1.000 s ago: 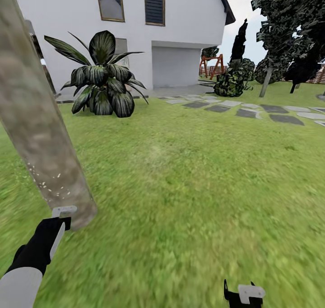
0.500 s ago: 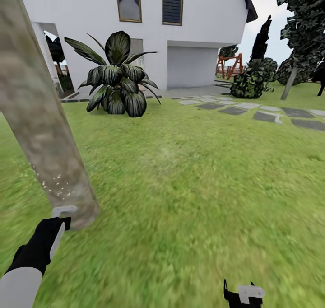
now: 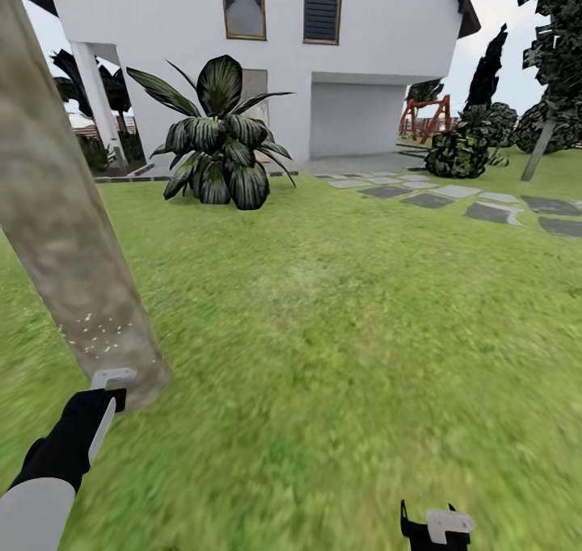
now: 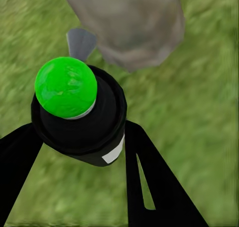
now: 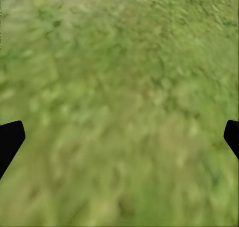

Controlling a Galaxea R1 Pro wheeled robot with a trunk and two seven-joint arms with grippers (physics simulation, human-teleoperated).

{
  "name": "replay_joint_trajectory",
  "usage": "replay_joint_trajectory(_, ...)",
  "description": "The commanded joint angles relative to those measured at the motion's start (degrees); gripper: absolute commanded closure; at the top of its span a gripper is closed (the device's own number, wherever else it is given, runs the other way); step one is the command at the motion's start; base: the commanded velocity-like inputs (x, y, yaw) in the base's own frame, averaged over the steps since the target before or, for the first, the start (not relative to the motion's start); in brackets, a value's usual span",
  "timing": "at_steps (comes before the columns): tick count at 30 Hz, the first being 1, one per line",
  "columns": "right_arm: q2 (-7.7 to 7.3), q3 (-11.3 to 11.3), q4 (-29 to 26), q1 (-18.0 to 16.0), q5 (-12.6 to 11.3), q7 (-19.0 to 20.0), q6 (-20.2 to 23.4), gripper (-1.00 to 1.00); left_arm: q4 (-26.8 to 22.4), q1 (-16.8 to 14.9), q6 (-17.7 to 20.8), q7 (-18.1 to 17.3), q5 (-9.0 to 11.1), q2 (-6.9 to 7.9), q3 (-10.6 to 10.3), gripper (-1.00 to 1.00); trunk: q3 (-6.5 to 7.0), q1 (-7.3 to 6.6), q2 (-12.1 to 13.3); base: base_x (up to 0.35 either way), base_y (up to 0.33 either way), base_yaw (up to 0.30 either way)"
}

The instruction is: In the garden, pick up the pesticide atomizer on the floor and spray pesticide onto both trees until each tree trunk is fully covered.

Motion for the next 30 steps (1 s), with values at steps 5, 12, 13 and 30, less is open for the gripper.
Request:
replay_joint_trajectory(5, 0.00, 0.0, 0.0, 0.0, 0.0, 0.0, 0.0, -1.00, 0.0, 0.0, 0.0, 0.0, -0.1, 0.06, 0.0, 1.00, 0.00, 0.00, 0.0, 0.000, -0.273, 0.272)
replay_joint_trajectory(12, 0.00, 0.0, 0.0, 0.0, 0.0, 0.0, 0.0, -1.00, 0.0, 0.0, 0.0, 0.0, -0.1, 0.22, 0.0, 1.00, 0.00, 0.00, 0.0, 0.000, -0.273, 0.277)
replay_joint_trajectory(13, 0.00, 0.0, 0.0, 0.0, 0.0, 0.0, 0.0, -1.00, 0.0, 0.0, 0.0, 0.0, -0.1, 0.24, 0.1, 1.00, 0.00, 0.00, 0.0, 0.000, -0.273, 0.277)
replay_joint_trajectory(30, 0.00, 0.0, 0.0, 0.0, 0.0, 0.0, 0.0, -1.00, 0.0, 0.0, 0.0, 0.0, -0.1, 0.35, 0.2, 1.00, 0.00, 0.00, 0.0, 0.000, -0.273, 0.277)
